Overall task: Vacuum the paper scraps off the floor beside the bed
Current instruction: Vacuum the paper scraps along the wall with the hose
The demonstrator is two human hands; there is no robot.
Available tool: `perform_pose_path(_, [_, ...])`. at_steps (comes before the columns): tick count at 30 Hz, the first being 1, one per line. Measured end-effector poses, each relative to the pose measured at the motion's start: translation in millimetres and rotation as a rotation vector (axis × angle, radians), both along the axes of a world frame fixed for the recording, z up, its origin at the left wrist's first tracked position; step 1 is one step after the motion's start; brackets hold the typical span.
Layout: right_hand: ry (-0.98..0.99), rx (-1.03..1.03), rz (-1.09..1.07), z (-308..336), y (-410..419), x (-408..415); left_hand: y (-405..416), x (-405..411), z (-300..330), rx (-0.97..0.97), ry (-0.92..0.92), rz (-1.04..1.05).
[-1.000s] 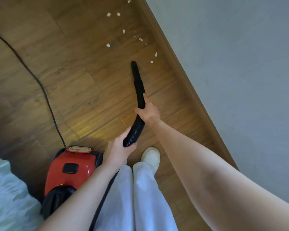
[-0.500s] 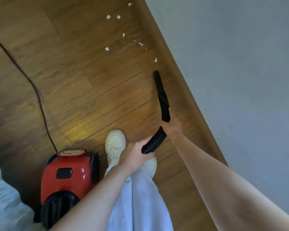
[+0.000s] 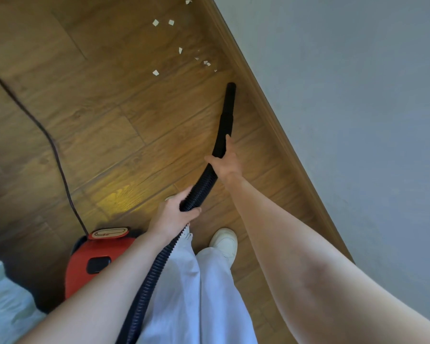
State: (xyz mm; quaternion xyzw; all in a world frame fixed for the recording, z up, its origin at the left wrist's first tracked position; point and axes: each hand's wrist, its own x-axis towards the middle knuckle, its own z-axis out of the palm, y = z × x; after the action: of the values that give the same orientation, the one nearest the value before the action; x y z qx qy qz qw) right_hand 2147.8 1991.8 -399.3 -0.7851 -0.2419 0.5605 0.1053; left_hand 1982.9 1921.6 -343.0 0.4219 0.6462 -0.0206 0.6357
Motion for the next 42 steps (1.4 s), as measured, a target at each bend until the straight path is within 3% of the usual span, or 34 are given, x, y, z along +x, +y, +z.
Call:
perform_pose_path(7, [0.010, 0.005, -0.192, 5.4, -8.6, 26.8, -7.7, 30.8, -3.7, -0.016, -0.103, -0.005])
perform_pose_path(23, [0.003, 0.088, 0.123, -5.2, 60.4, -66.9, 28.9, -37.8, -9.7, 0.062, -0.045, 0.266])
perform_pose_path(34, [-0.127, 0.000, -0.021, 10.7, 36.5, -8.0, 27.6, 3.2, -0.6, 0.043, -0.129, 0.094])
perform_pose_path(42, [-0.131, -0.055, 0.015, 13.9, 3.1, -29.8, 0.1, -19.0, 13.4, 0.023, -0.074, 0.092])
